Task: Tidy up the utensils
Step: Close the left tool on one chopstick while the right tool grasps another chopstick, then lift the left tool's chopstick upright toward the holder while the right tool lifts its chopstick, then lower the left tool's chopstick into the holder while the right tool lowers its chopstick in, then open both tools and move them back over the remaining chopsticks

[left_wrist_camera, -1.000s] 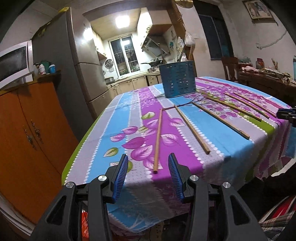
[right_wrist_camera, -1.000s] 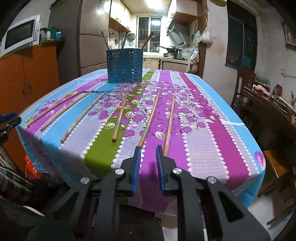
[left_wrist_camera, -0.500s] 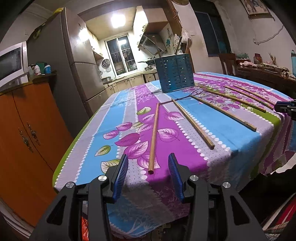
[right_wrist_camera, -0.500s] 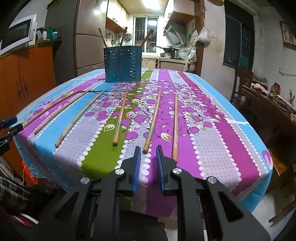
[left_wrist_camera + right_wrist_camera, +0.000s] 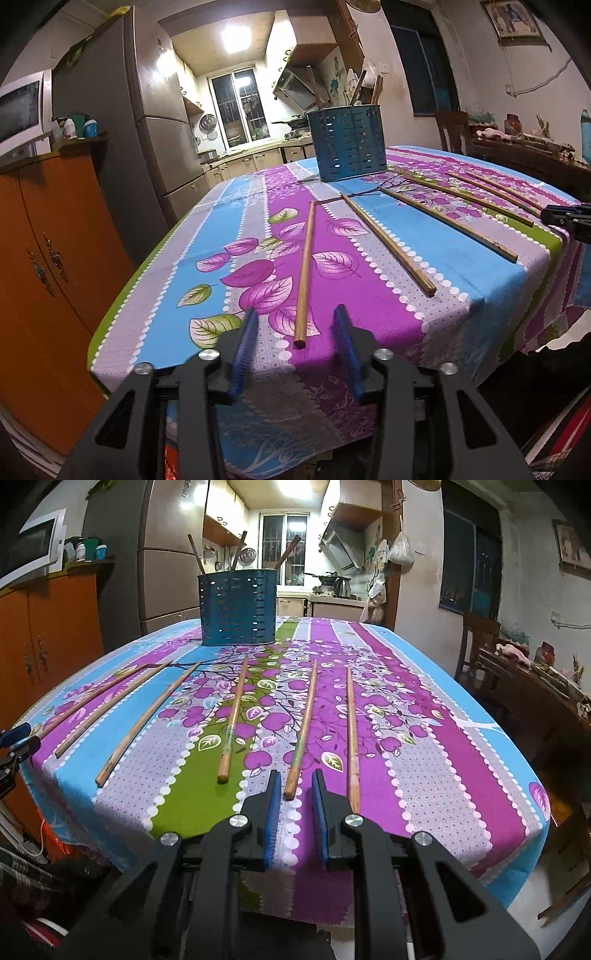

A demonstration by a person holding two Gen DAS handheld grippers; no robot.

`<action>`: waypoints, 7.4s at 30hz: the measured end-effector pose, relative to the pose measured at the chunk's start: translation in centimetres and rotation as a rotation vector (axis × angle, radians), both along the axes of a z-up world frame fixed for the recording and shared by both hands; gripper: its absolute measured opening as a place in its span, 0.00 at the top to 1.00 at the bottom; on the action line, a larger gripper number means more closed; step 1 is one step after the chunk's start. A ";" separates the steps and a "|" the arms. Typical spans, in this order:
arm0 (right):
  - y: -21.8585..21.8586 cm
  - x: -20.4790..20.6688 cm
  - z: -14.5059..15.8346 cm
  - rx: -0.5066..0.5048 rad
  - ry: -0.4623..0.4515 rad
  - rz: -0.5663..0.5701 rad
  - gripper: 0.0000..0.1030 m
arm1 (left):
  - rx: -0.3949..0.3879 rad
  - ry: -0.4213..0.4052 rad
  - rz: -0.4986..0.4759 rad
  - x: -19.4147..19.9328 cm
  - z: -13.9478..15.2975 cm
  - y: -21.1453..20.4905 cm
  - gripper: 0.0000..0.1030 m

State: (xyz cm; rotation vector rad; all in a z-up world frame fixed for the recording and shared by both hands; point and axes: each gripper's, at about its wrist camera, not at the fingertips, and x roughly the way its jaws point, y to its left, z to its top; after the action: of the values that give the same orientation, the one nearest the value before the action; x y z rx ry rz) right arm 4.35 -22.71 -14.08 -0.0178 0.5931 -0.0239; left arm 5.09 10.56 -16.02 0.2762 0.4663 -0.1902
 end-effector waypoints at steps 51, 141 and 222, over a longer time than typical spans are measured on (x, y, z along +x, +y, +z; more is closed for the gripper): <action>2.6 -2.2 1.9 -0.170 -0.184 -0.034 0.95 | -0.098 -0.034 -0.147 -0.1 1.8 1.2 0.93; -0.8 10.3 21.5 0.034 -0.398 0.241 0.96 | -0.088 -0.116 -0.005 13.7 23.0 -7.1 0.93; -7.2 20.9 23.7 0.203 -0.461 0.038 0.93 | -0.543 -0.348 -0.029 26.8 27.2 1.1 0.89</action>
State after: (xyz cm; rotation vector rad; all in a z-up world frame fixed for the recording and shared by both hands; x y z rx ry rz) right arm 25.21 -29.94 9.63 0.1694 0.1316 0.0678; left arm 31.89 11.66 11.17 -0.2161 0.0546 -0.2834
